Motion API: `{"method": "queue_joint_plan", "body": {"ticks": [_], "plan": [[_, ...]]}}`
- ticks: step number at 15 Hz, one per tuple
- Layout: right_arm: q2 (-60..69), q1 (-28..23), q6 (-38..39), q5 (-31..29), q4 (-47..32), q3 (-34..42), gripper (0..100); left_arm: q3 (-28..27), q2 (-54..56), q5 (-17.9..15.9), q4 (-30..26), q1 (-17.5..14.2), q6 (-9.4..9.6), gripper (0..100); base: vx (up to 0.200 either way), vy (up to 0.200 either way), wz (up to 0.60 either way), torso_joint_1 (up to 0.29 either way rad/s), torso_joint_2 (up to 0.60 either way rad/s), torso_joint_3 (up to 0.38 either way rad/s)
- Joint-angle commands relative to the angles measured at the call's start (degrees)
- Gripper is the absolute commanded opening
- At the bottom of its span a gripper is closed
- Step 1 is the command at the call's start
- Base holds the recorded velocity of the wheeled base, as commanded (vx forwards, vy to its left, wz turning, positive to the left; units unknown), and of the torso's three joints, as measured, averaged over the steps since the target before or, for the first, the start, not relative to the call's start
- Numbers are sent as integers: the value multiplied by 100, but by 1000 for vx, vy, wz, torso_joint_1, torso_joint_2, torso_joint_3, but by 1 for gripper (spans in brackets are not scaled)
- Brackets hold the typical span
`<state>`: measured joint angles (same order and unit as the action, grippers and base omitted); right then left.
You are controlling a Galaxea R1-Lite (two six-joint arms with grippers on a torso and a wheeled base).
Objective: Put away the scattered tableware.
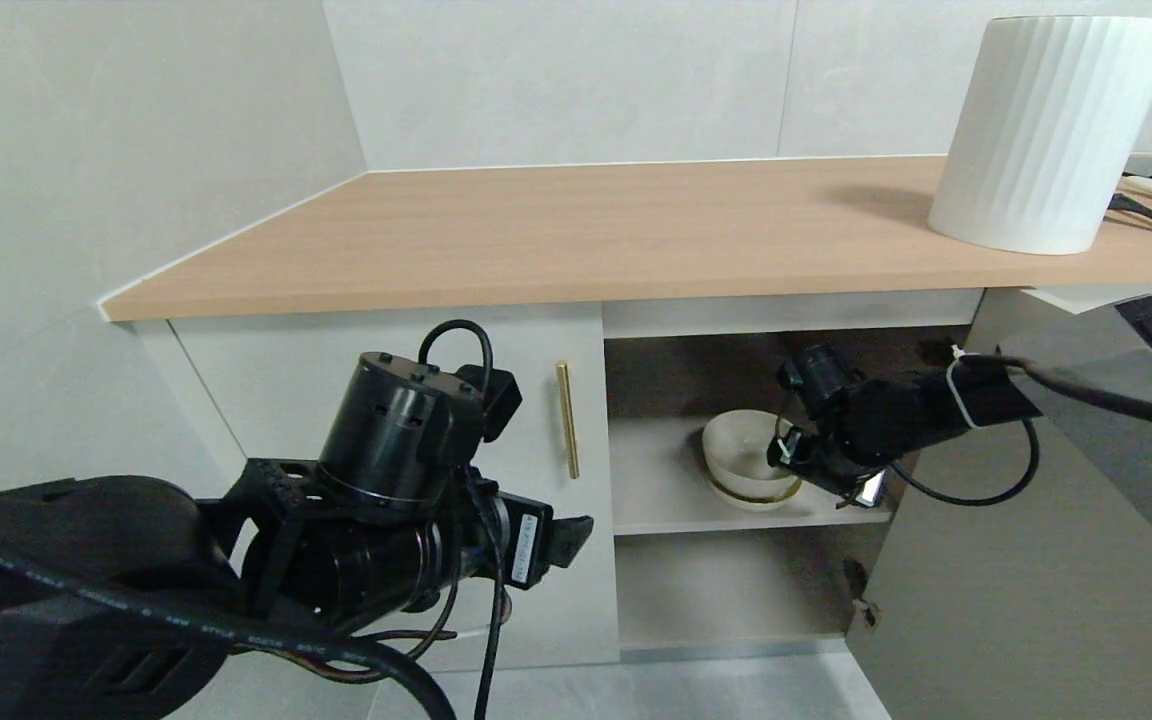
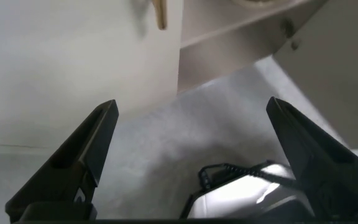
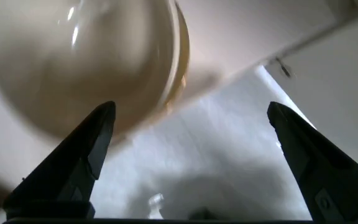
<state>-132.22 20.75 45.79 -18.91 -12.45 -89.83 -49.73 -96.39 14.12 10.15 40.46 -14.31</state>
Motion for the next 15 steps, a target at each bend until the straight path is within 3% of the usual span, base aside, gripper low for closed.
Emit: {"method": "queue_joint_plan", "body": {"ticks": [1,4,6,9,12,15], "plan": [[1348,342,-70,45,-197,871,100,156,630,-128,-22,-302,-133,100,0,0,0,0,0,0],[2701,667,-395,45,-197,1803,100,569,1263,-339,-31,-1058,-107,100,0,0,0,0,0,0],[3281,764,-439,45,-214,2471,100,1026,1729,-322,-66,-1383,-98,100,0,0,0,0,0,0],[4582,1239,-729,45,-206,3850,100,1571,2573,-392,-277,-1365,-89,100,0,0,0,0,0,0],[4995,1757,-738,19,-223,4220,100,1773,2775,-568,-295,-1374,-98,100,0,0,0,0,0,0],[4987,1784,-738,19,-223,4264,100,1747,2810,-568,-295,-1383,-107,100,0,0,0,0,0,0]]}}
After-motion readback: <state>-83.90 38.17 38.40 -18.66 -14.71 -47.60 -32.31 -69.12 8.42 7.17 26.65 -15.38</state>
